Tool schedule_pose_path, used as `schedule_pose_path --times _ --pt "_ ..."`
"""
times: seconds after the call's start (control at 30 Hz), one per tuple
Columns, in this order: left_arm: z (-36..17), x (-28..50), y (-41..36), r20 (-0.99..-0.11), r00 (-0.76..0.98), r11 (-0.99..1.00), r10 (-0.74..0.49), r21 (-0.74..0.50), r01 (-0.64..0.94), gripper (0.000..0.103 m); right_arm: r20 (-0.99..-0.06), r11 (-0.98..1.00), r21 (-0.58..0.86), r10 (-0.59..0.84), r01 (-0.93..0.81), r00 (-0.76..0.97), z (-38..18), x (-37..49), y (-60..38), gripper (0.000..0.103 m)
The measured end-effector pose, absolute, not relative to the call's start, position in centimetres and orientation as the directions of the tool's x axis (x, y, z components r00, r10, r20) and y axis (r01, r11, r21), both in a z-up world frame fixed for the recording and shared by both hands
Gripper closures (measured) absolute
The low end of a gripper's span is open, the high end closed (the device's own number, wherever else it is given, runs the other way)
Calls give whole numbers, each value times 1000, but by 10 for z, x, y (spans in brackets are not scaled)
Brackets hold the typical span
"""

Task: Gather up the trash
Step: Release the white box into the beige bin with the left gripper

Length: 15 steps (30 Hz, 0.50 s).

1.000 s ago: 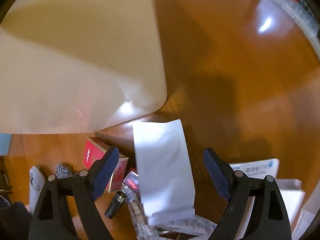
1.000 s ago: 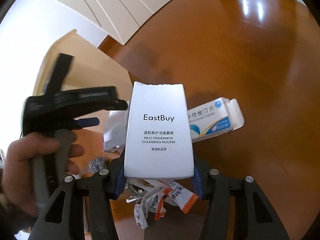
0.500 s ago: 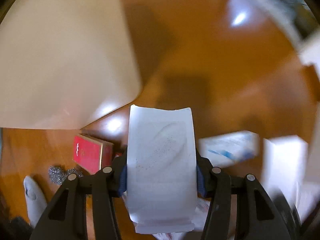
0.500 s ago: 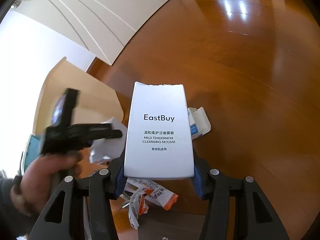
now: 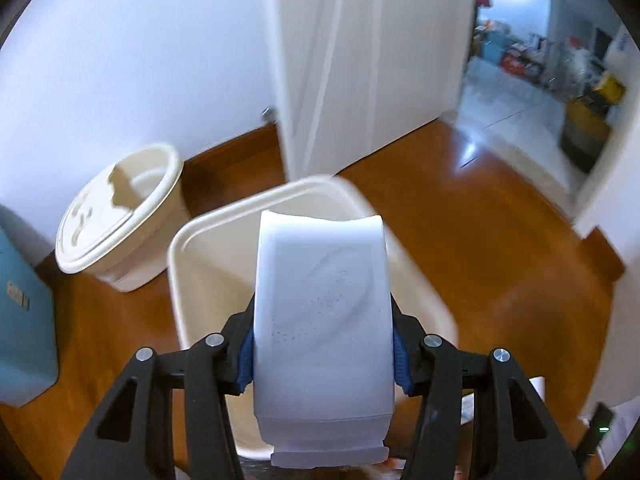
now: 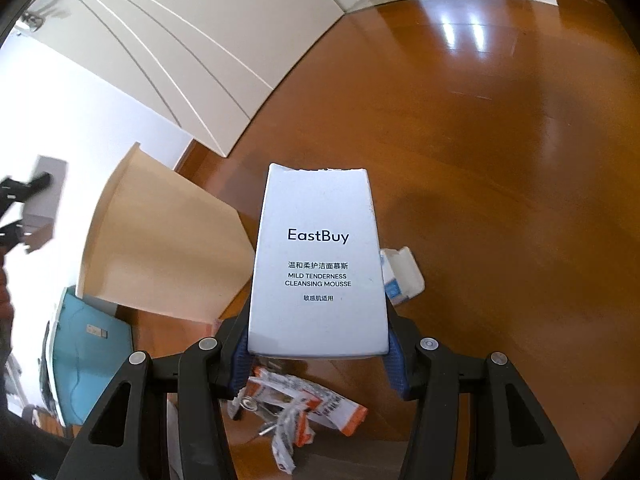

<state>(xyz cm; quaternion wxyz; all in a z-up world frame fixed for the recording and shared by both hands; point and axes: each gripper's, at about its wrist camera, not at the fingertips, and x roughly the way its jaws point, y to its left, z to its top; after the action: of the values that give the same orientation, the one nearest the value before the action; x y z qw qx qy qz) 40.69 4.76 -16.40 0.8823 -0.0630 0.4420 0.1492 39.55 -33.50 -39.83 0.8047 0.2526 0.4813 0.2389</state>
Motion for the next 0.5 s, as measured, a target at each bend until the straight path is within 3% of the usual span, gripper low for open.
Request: schedule_pose_path --times 0.17,0.37,0.4,0.47,0.5 --pt "-215 418 57 -828 499 929 256 69 -363 51 -661 766 621 625 -166 415 -392 398 -326 47" --pt "-225 409 61 -827 490 924 276 88 -372 48 -675 779 601 615 -179 407 -390 401 -319 47" --pt "-225 412 63 -827 484 924 287 106 -367 45 -676 779 600 615 -181 407 -389 401 -316 47" --pt "-214 406 69 -823 479 922 306 131 -363 17 -671 779 595 617 -198 412 -383 403 -311 47" --pt "-209 403 67 -815 488 922 314 138 -362 15 -669 780 591 617 -206 416 -379 404 -309 47"
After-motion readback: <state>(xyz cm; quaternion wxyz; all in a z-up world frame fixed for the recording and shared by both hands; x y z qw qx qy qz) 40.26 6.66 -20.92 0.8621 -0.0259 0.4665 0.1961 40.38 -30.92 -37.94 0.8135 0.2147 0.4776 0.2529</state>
